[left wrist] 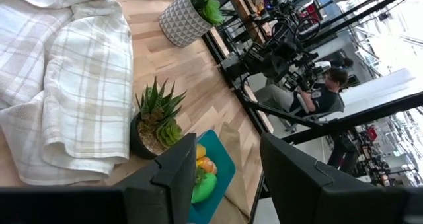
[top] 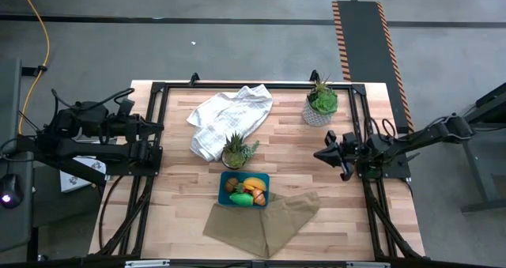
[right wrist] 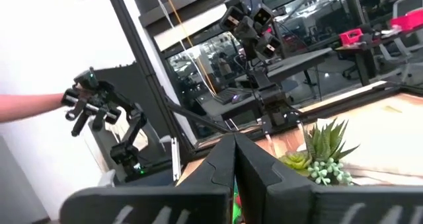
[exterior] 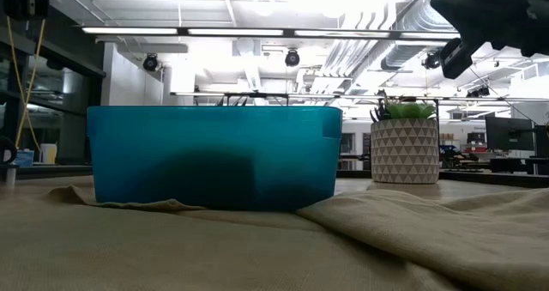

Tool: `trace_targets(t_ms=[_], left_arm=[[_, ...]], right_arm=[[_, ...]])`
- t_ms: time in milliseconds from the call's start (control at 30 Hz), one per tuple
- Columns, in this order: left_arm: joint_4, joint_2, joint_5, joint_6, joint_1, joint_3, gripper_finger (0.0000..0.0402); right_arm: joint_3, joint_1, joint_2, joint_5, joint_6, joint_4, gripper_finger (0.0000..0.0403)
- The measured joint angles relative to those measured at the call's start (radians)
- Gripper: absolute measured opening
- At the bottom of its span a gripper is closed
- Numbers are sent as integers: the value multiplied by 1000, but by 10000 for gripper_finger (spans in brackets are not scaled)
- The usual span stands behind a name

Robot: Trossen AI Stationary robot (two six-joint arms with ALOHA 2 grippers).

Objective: Pick and placing Produce into tupperware
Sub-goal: Return to Home Position

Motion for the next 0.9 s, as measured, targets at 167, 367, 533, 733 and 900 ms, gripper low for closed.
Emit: trace_targets(t_ms=[167,367,533,733,900], left_arm=[[0,0,0,0,0,0,156],[0,0,0,0,0,0,156],[0,0,0,0,0,0,156],[0,0,0,0,0,0,156],[0,0,0,0,0,0,156]], right_arm=[[0,-1,-6,9,-28,-14,0],[0,-1,-93,9,-69,-18,0],[0,-1,-210,10,-79,-110,0],[0,-1,-323,11,-95,-222,0],[-1,-1,-375,16,-112,-327,0]])
